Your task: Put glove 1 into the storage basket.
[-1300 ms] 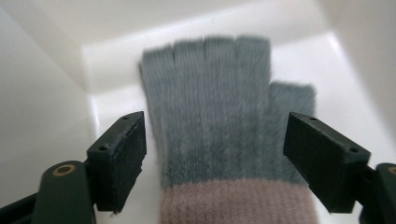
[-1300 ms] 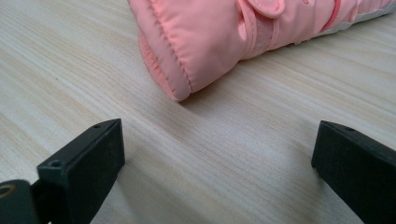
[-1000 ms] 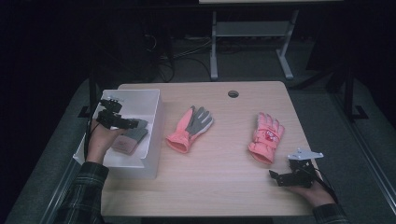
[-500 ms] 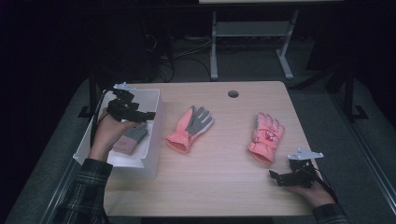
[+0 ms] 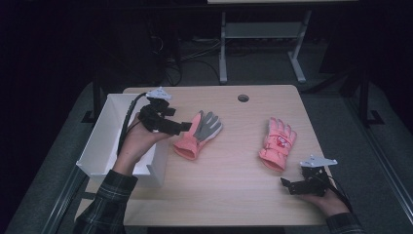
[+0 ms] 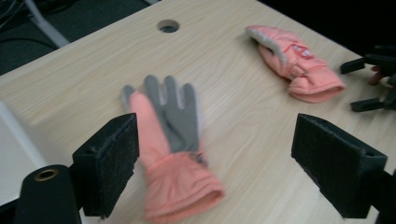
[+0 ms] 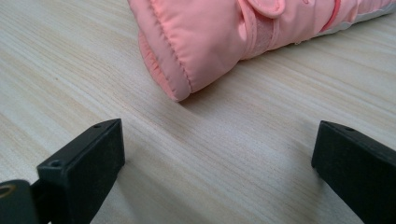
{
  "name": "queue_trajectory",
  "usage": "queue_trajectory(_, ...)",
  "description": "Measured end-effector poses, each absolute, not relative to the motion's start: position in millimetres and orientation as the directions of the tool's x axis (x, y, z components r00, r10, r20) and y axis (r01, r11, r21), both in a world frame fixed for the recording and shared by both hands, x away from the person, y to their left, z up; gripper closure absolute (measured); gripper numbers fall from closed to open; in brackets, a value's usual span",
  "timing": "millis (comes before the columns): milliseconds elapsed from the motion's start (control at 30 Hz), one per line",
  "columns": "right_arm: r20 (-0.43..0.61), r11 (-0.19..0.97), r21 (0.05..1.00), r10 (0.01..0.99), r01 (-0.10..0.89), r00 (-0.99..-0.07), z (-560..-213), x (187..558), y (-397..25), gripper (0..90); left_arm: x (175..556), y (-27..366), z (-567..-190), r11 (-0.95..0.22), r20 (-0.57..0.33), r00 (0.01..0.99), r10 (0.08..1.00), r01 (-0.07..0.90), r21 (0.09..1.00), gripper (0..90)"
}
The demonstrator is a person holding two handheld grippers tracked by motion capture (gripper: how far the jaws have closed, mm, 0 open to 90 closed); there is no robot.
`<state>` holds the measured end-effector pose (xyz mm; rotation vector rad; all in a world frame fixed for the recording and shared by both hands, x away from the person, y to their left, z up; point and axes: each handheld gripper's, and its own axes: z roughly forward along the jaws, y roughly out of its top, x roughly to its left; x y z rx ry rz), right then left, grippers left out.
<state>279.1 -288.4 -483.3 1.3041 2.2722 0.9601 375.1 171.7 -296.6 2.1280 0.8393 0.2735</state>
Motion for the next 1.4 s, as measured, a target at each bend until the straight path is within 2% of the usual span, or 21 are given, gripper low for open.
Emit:
queue_trajectory(100, 0.031, 0.347, 0.704, 0.856, 0.619, -0.516, -483.3, 279.1, -288.5, 2.1, 373.0, 159.0, -300.3, -0.445, -0.106, 0.771, 0.628, 0.467, 0.765, 22.5)
queue_trajectory(233, 0.032, 0.347, 0.704, 0.856, 0.620, -0.515, -483.3, 279.1, -288.4, 2.1, 371.3, 144.3, -305.5, -0.451, -0.104, 0.785, 0.611, 0.452, 0.770, 39.7)
queue_trajectory(533, 0.031, 0.347, 0.704, 0.856, 0.619, -0.515, -483.4, 279.1, -288.5, 2.1, 381.1, 115.9, -324.4, -0.457, -0.105, 0.777, 0.621, 0.467, 0.757, 87.9)
queue_trajectory(933, 0.032, 0.347, 0.704, 0.856, 0.620, -0.516, -483.3, 279.1, -288.5, 2.1, 411.5, 94.8, -377.1, -0.504, -0.027, 0.705, 0.708, 0.532, 0.681, 89.6)
queue_trajectory(1267, 0.032, 0.348, 0.704, 0.855, 0.619, -0.517, -483.3, 279.1, -288.7, 2.1, 429.3, 96.5, -408.7, -0.503, 0.030, 0.636, 0.771, 0.580, 0.640, 89.6)
queue_trajectory(1400, 0.032, 0.348, 0.704, 0.855, 0.620, -0.517, -483.3, 279.0, -288.8, 2.1, 431.6, 101.6, -414.1, -0.488, 0.022, 0.622, 0.783, 0.591, 0.643, 89.6)
